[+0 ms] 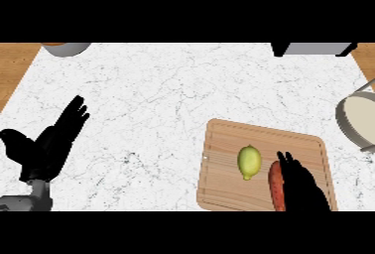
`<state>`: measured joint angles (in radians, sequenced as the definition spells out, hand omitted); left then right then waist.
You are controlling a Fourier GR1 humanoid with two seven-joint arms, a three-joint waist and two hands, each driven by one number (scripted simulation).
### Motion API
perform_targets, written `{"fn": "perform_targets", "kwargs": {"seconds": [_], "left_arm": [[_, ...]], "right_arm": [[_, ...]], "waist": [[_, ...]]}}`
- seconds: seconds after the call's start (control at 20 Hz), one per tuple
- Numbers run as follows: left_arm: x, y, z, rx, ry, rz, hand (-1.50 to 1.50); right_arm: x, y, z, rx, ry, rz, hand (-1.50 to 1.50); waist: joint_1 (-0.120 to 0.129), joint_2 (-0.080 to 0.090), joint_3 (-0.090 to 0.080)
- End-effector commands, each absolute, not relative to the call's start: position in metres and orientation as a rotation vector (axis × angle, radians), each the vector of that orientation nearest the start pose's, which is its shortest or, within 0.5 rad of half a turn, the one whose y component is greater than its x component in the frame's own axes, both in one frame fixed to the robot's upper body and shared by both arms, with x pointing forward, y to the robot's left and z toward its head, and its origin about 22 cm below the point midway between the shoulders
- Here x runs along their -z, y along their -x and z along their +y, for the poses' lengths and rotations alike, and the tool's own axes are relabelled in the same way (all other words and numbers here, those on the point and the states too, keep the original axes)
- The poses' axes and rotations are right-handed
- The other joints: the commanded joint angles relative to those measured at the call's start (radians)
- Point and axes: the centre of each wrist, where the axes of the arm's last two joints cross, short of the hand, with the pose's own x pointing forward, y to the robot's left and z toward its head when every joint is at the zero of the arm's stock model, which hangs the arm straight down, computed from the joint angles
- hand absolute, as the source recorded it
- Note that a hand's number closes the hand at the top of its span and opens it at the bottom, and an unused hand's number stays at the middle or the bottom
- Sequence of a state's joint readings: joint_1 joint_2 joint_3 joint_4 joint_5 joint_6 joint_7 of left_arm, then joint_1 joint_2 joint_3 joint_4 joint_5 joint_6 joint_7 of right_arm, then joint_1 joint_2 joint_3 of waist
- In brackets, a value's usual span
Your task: Pick the sweet potato from the cutting board and place it in the tiered basket
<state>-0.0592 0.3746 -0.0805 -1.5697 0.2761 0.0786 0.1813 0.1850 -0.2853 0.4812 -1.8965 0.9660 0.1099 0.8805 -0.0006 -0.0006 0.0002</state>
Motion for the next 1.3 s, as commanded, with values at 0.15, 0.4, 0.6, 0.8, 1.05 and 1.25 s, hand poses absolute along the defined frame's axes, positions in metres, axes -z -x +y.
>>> {"fn": "perform_targets", "kwargs": {"seconds": [0.15,0.4,0.6,0.8,1.05,1.25], "left_arm": [[-0.031,-0.270,0.296,0.095,-0.062,-1.432,0.00],[-0.036,-0.258,0.300,0.089,-0.065,-1.423,0.00],[-0.047,-0.257,0.296,0.098,-0.066,-1.419,0.00],[-0.039,-0.245,0.298,0.100,-0.074,-1.416,0.00],[-0.035,-0.260,0.292,0.089,-0.073,-1.416,0.00],[-0.029,-0.250,0.294,0.051,-0.091,-1.409,0.00]], "right_arm": [[-0.027,-0.178,-0.193,-0.862,0.993,-0.827,-1.50],[-0.015,-0.183,-0.204,-0.946,0.900,-0.711,1.50],[0.003,-0.176,-0.229,-1.013,0.843,-0.702,1.50],[0.014,-0.181,-0.198,-1.080,0.882,-0.722,1.50],[-0.003,-0.184,-0.284,-1.125,0.967,-0.782,1.50],[-0.034,-0.189,-0.374,-1.186,1.079,-0.745,1.50]], "waist": [[-0.003,0.000,0.000],[0.002,0.001,0.000],[0.000,0.000,0.000],[0.005,0.000,0.000],[-0.009,0.001,0.000],[-0.035,0.000,0.009]]}}
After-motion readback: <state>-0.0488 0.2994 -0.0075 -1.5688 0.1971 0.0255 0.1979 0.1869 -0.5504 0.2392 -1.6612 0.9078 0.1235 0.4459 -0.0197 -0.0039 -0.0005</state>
